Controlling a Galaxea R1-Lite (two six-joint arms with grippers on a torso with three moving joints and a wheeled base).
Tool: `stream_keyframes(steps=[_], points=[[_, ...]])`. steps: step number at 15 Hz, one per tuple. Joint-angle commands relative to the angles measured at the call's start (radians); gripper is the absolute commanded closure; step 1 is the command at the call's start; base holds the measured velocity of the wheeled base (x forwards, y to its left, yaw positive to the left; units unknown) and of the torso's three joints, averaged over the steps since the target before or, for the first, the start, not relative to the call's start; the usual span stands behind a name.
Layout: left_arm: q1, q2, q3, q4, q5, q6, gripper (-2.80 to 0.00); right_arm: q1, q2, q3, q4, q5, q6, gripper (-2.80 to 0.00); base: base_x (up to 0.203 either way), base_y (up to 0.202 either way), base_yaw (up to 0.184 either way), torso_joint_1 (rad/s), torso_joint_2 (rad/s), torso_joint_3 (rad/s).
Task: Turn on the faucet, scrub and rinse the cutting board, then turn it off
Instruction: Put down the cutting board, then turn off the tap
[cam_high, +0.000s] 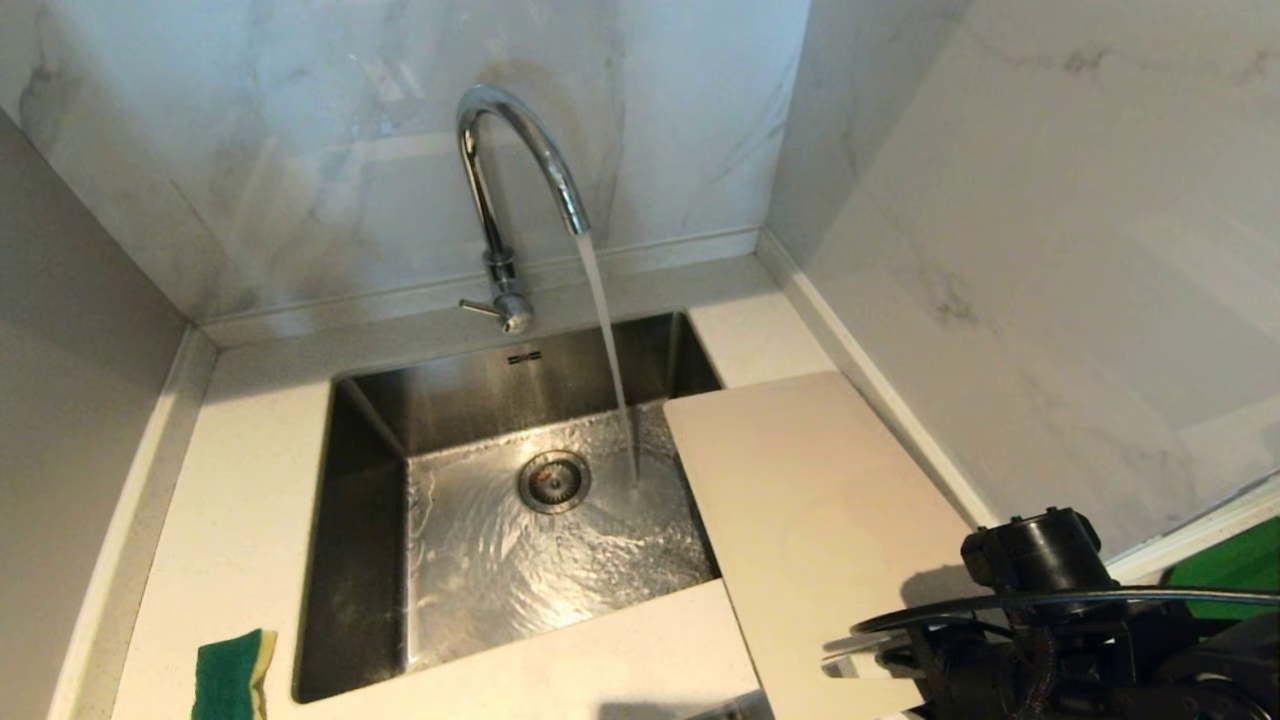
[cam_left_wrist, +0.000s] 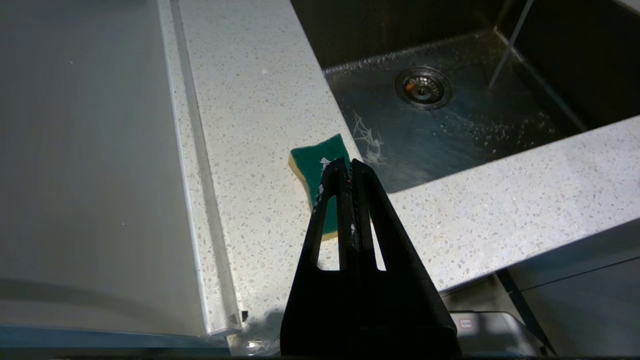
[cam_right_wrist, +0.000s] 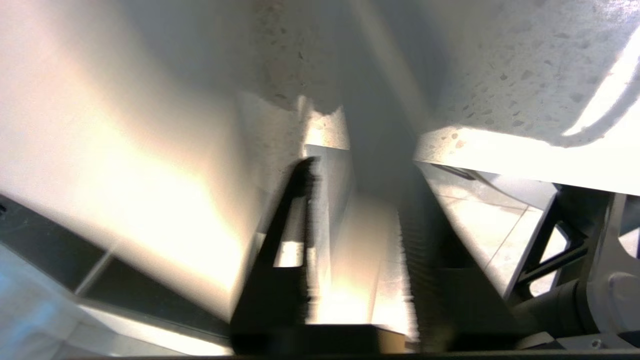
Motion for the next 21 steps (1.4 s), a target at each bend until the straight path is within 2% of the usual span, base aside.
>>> stream_keyframes(steps=[1,7,10,11,13,14,15,17,21], points=[[0.000,0.001,0.002,0.000,-0.001,0.000,0.00,0.000,-0.002,0.000,-0.004,0.000,0.014,-2.80,0.000,0.000,0.000,0.000,0.00,0.000],[0.000,0.001,0.002,0.000,-0.001,0.000,0.00,0.000,-0.024,-0.001,-0.005,0.003,0.013,-2.80,0.000,0.000,0.000,0.000,0.00,0.000],[0.000,0.001,0.002,0.000,-0.001,0.000,0.00,0.000,-0.153,-0.004,-0.013,0.005,0.001,-2.80,0.000,0.000,0.000,0.000,0.00,0.000],[0.000,0.001,0.002,0.000,-0.001,0.000,0.00,-0.001,-0.209,-0.014,-0.035,-0.002,-0.025,-2.80,0.000,0.000,0.000,0.000,0.00,0.000],[0.000,0.001,0.002,0.000,0.001,0.000,0.00,-0.004,-0.288,-0.045,-0.093,-0.060,-0.144,-2.80,0.000,0.000,0.000,0.000,0.00,0.000],[0.000,0.001,0.002,0.000,-0.001,0.000,0.00,-0.005,-0.305,-0.074,-0.114,-0.107,-0.194,0.00,0.000,0.000,0.000,0.000,0.00,0.000],[0.000,0.001,0.002,0.000,-0.001,0.000,0.00,-0.007,-0.311,-0.090,-0.119,-0.141,-0.236,0.00,0.000,0.000,0.000,0.000,0.00,0.000],[0.000,0.001,0.002,0.000,-0.001,0.000,0.00,-0.009,-0.332,-0.113,-0.119,-0.153,-0.341,0.00,0.000,0.000,0.000,0.000,0.00,0.000],[0.000,0.001,0.002,0.000,-0.001,0.000,0.00,-0.036,-0.370,-0.147,-0.112,-0.144,-0.704,0.00,0.000,0.000,0.000,0.000,0.00,0.000]])
